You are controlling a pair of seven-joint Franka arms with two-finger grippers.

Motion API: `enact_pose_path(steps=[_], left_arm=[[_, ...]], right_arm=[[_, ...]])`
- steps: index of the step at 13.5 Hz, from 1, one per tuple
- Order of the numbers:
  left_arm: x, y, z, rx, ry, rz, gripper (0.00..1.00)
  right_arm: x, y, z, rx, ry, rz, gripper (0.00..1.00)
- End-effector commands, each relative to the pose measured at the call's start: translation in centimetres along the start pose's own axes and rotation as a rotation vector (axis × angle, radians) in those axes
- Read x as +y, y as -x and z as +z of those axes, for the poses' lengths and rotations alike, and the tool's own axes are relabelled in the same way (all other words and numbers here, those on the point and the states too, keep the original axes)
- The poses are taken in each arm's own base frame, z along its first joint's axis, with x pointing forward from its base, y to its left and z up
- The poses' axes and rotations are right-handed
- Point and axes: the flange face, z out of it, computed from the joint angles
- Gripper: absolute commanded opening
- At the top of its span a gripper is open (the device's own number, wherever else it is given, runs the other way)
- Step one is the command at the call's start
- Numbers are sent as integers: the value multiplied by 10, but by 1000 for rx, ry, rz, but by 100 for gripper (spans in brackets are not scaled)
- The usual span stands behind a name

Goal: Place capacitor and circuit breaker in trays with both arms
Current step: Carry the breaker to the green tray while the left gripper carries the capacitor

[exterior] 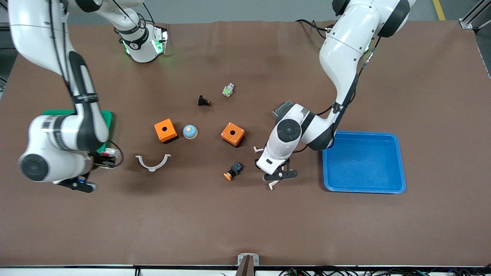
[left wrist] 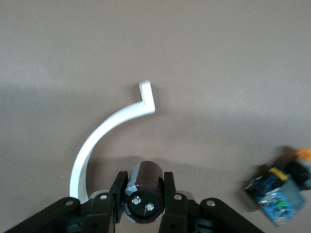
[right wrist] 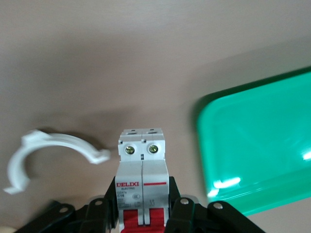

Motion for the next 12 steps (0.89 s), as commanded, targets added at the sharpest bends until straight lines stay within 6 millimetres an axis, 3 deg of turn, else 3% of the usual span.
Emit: enact_pose_path(steps=[1,3,5,8,10,12], left_arm=[[-35,-41,-88,32,-30,-64,0],[-82,-69,-135,23,-57,-79,1],[-128,-80,-152,-1,-89,-76,1],[-216,-84,-139,-66,-140,-73,2],[-279,-81,-120,-100,-156,-83,2],[-317,-69,-91,-91,-149,-96,2]], right_arm=[[75,17,-5,-19,-38,-153,3],[130,26,-2,-23,-42,-227,3],[169,32,8,-19,-44,-273,7],[230,55,38,55,-62,-305,6],[249,69,72,113,-61,-317,6],[253,79,109,189,-44,-322,7]])
